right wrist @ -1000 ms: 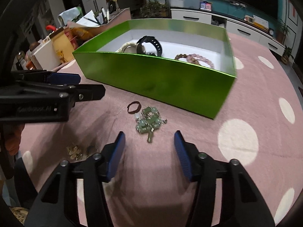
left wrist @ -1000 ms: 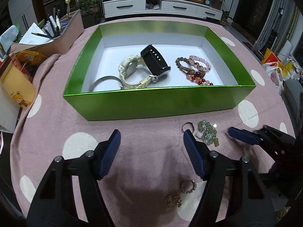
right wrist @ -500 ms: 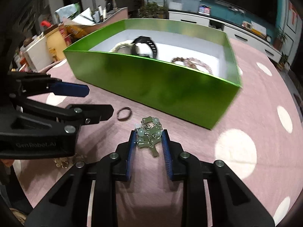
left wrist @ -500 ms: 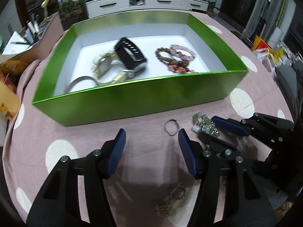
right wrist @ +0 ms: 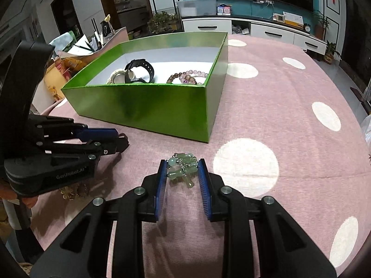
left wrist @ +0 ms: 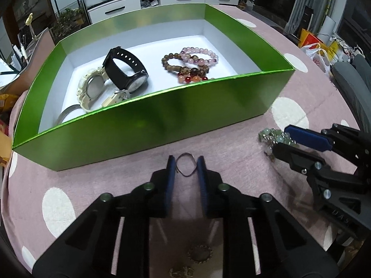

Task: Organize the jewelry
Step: 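Carry the dark ring with the left tool while the right tool carries the jade pendant into the box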

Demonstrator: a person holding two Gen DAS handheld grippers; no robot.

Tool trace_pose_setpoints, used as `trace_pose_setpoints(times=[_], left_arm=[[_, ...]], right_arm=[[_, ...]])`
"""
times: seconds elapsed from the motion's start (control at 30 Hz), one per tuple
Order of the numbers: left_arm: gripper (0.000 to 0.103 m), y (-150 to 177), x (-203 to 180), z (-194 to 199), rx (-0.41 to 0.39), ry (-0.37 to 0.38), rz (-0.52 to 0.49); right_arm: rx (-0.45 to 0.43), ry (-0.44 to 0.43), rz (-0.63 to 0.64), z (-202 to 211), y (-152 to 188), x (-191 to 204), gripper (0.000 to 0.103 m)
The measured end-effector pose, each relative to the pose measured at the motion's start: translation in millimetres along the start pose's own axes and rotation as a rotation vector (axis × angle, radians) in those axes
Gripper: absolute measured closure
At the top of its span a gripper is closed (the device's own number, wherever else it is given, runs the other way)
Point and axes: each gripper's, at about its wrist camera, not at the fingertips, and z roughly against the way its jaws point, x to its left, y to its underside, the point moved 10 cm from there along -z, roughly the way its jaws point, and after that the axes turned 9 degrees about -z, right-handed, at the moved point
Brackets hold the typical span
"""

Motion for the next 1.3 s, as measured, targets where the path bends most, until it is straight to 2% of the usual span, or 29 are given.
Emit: trace_pose_setpoints(times=[0.27, 0.8, 1.3], left_arm=[[0.084, 1, 3, 8, -0.007, 0.0, 0.023], [0.084, -9, 22, 69, -0.098, -0.054, 0.059], [0.084, -33, 52, 121, -0.182, -0.126, 0.078]], right_arm=[[-0.012, -0.008, 0.012, 6, -3, 6, 0.076], [-0.093, -0.021, 0.066, 44, -24, 33, 0.076], [-0.187, -0.023, 0.125, 75, -64, 56, 0.076]])
